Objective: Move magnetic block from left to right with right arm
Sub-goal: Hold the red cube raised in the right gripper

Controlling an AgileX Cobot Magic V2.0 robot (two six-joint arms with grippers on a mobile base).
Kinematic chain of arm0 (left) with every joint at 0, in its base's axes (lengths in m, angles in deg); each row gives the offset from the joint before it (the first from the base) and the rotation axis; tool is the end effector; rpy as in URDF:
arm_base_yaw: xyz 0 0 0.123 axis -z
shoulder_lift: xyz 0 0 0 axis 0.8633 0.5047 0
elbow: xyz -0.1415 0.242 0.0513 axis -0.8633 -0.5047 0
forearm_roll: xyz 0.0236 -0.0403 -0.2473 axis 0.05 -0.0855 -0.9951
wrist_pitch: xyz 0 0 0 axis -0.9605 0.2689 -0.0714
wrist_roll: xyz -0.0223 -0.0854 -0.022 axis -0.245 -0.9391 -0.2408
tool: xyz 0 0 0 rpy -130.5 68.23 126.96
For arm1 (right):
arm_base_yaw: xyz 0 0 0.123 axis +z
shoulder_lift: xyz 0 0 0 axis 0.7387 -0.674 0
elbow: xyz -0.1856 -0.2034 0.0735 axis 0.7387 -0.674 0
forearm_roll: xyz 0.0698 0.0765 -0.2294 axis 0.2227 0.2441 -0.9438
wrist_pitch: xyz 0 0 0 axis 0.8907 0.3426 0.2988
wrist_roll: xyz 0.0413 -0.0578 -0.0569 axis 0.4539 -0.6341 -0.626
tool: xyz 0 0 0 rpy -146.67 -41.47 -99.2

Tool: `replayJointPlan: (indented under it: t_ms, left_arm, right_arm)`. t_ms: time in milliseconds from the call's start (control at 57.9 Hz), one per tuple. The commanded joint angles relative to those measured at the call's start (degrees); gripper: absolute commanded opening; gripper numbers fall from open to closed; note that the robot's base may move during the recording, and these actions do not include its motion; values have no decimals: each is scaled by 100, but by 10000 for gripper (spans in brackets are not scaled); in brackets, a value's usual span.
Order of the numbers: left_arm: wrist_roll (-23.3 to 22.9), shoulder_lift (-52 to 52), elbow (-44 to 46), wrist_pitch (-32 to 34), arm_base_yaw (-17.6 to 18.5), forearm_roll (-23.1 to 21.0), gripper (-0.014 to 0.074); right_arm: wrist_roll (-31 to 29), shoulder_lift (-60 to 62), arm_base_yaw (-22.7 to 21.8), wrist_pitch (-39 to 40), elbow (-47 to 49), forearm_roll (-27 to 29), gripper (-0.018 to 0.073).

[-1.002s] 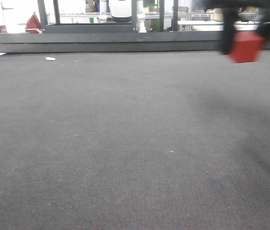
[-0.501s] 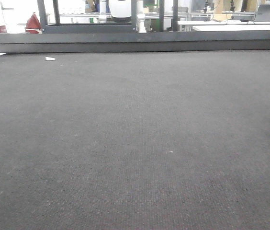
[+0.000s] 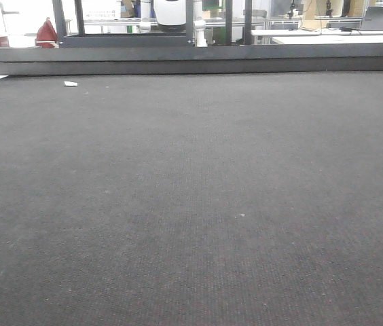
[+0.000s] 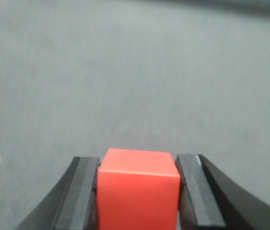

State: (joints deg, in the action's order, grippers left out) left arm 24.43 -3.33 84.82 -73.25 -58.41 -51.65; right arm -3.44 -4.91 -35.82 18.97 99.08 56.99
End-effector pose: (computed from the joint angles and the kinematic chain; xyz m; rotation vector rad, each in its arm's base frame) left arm 0.0567 -0.0015 0.2008 -0.0113 1.5244 -0.0504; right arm 0.0416 0.0009 0.3165 -0.1318 1.8242 0.0664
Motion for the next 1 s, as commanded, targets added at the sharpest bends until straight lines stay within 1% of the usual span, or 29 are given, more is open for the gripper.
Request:
replayJointPlan:
  t_ms: [0, 121, 984]
  left_arm:
    - [-34, -72, -44, 465, 13, -27, -126]
    - [-34, -72, -44, 465, 13, -27, -126]
    - [-34, -72, -44, 465, 13, -27, -126]
  right_arm:
    - [-66, 265, -15, 488, 141, -180, 218]
    - [-66, 497, -15, 536, 141, -185, 218]
    - [-66, 498, -15, 543, 141, -185, 218]
